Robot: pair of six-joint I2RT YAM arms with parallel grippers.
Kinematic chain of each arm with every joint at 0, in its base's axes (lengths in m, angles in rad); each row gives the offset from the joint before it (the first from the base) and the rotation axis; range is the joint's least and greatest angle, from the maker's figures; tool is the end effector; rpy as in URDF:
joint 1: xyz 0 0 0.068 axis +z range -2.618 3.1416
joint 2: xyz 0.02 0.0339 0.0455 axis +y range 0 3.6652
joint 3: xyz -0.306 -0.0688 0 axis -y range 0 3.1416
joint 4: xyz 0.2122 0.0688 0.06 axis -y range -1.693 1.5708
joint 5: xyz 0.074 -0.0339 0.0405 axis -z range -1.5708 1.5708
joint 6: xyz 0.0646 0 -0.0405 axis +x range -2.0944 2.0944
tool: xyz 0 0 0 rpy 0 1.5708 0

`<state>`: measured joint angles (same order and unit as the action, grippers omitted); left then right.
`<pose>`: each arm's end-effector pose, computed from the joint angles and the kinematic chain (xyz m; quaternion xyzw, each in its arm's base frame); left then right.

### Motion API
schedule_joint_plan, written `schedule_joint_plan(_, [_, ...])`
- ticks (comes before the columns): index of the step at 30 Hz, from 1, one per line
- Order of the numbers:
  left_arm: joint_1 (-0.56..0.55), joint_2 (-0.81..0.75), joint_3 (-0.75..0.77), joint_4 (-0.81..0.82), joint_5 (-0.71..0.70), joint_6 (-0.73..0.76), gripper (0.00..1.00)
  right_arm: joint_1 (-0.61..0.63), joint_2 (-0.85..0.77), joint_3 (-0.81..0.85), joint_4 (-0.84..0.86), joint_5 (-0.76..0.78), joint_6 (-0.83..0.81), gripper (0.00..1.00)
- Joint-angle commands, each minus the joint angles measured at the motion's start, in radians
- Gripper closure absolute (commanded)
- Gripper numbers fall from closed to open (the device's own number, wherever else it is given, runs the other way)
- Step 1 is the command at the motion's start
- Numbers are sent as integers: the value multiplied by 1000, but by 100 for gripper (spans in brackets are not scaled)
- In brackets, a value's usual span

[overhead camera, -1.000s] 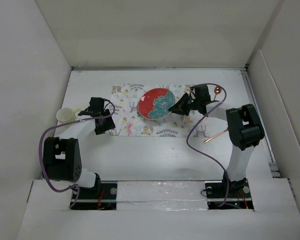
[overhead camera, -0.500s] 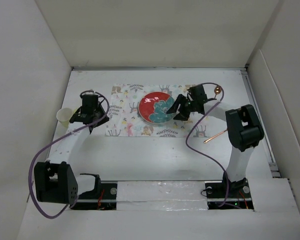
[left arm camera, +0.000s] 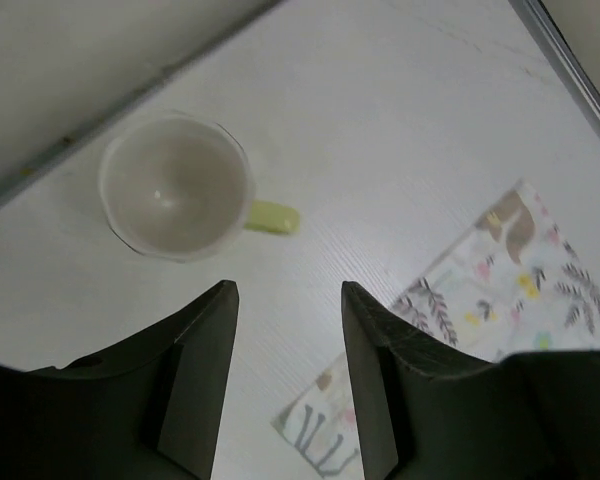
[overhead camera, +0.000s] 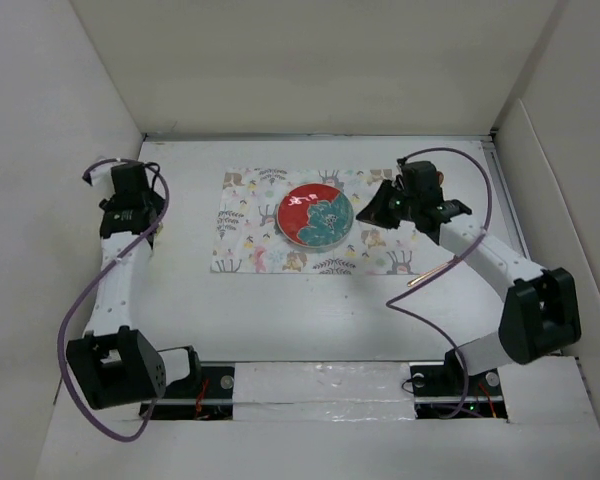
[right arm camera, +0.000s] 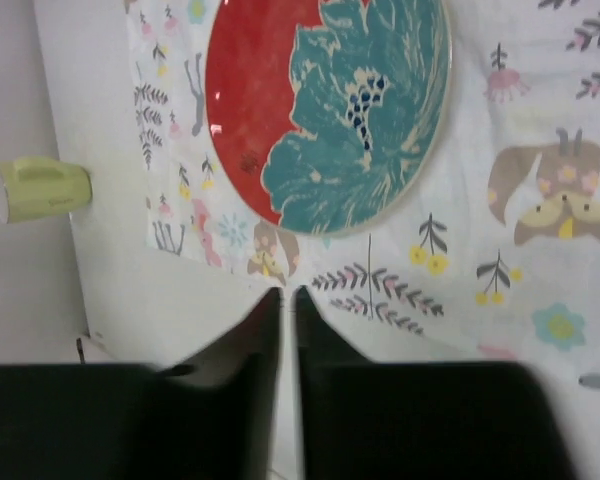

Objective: Set the dinner table for one person

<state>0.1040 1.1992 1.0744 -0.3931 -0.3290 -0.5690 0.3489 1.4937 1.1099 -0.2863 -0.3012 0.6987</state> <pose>0.2408 0.0461 0.3648 -0.3593 0.7779 0.0236 0.5150 0.2961 0.1281 0.3105 0.0906 0.8879 0.3322 0.3051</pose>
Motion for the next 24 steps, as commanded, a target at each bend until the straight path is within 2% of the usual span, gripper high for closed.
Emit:
schedule_joint_plan(1, [95, 89, 88, -3, 4, 32, 58, 22, -94, -67, 1, 36, -19, 97])
schedule_joint_plan(5, [95, 221, 180, -44, -45, 67, 58, 77, -156, -100, -7, 19, -44, 100])
schedule_joint_plan(6, [95, 282, 218, -47, -50, 67, 59, 99, -174, -113, -8, 11, -57, 89])
schedule_joint_plan(7, [95, 283, 219, -47, -50, 67, 59, 99, -174, -113, -8, 11, -57, 89])
schedule_joint_plan(8, [95, 316, 234, -49, -53, 69, 59, 116, -177, -114, -8, 5, -62, 82])
schedule_joint_plan(11, [105, 408, 295, -84, -51, 72, 58, 150, -185, -116, -22, 2, -67, 74])
schedule_joint_plan(18, [140, 505, 387, -125, -51, 113, 62, 170, -213, -111, -57, 19, -82, 70])
schedule_joint_plan(24, [140, 496, 287, -86, -27, 119, 69, 170, -181, -84, -62, 14, -85, 70])
